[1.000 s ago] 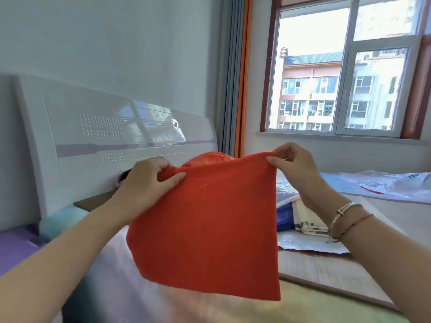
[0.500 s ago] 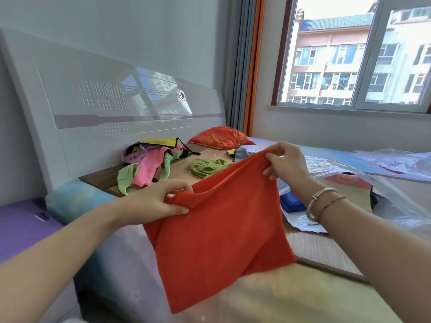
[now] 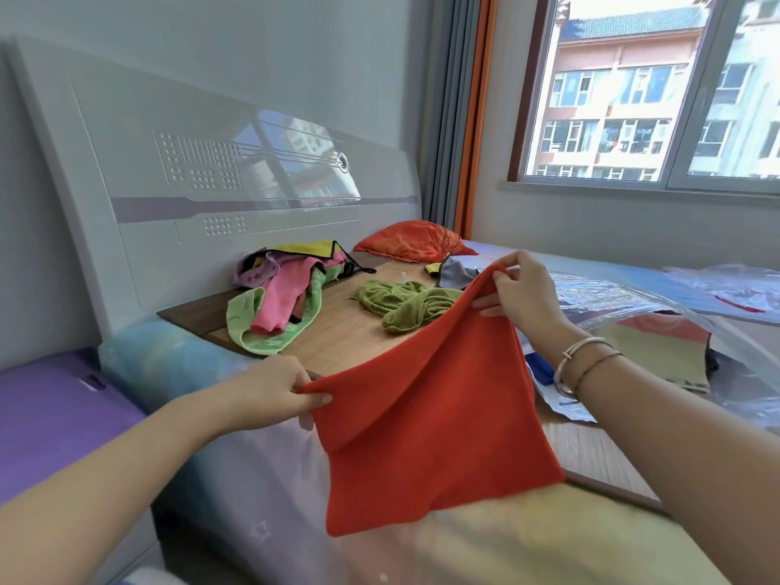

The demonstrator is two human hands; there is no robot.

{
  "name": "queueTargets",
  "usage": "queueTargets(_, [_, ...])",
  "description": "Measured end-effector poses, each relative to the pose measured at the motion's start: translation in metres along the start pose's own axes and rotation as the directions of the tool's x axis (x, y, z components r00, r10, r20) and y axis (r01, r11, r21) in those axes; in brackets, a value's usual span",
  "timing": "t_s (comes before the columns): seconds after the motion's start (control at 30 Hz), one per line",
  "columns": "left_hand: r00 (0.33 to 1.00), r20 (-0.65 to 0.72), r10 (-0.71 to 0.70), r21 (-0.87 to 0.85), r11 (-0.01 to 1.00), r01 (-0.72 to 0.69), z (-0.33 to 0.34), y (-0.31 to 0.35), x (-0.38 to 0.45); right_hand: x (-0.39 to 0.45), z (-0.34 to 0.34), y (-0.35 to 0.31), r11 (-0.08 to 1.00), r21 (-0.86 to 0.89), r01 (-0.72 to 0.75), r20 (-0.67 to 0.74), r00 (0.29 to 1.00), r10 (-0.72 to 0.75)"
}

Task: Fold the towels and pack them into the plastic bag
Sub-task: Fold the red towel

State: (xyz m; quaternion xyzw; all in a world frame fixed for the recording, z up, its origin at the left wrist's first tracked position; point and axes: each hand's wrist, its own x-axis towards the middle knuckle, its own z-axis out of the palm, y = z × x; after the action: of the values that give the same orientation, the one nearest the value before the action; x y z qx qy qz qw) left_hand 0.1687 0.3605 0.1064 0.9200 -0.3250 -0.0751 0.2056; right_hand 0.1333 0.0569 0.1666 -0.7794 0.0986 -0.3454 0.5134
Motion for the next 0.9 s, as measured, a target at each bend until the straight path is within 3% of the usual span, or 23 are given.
queueTargets(0.17, [0.989, -0.127, -0.078, 0.131, 0.987, 0.095, 0.016, -0.008, 0.012, -0.001, 0.000, -0.003, 1.000, 0.031, 0.007, 0.018, 1.000, -0.008])
queueTargets(0.33, [0.962, -0.256, 0.095, -0.186, 0.972, -0.146, 0.040, 0.029, 0.024, -0.004, -0.002, -0.006, 0.998, 0.019, 0.053, 0.057, 0.997, -0.054])
queueTargets(0.47, [0.941, -0.336, 0.025, -0.383, 0.910, -0.161, 0.065, 0.057, 0.029, -0.009, -0.003, -0.010, 0.998, 0.040, 0.054, 0.055, 0.997, -0.056])
queueTargets(0.6, [0.885, -0.466, 0.029, -0.339, 0.917, -0.209, 0.082, 0.084, 0.033, -0.021, -0.002, -0.016, 0.986, 0.165, -0.005, 0.096, 0.995, -0.011])
queueTargets(0.77, [0.832, -0.554, -0.021, -0.223, 0.967, -0.124, 0.091, 0.106, 0.034, -0.032, -0.003, -0.022, 0.965, 0.257, -0.057, 0.144, 0.989, 0.020])
queueTargets(0.9, [0.863, -0.505, 0.025, -0.089, 0.993, -0.081, 0.102, 0.111, 0.029, -0.034, -0.001, -0.019, 0.953, 0.292, -0.079, 0.141, 0.989, 0.039])
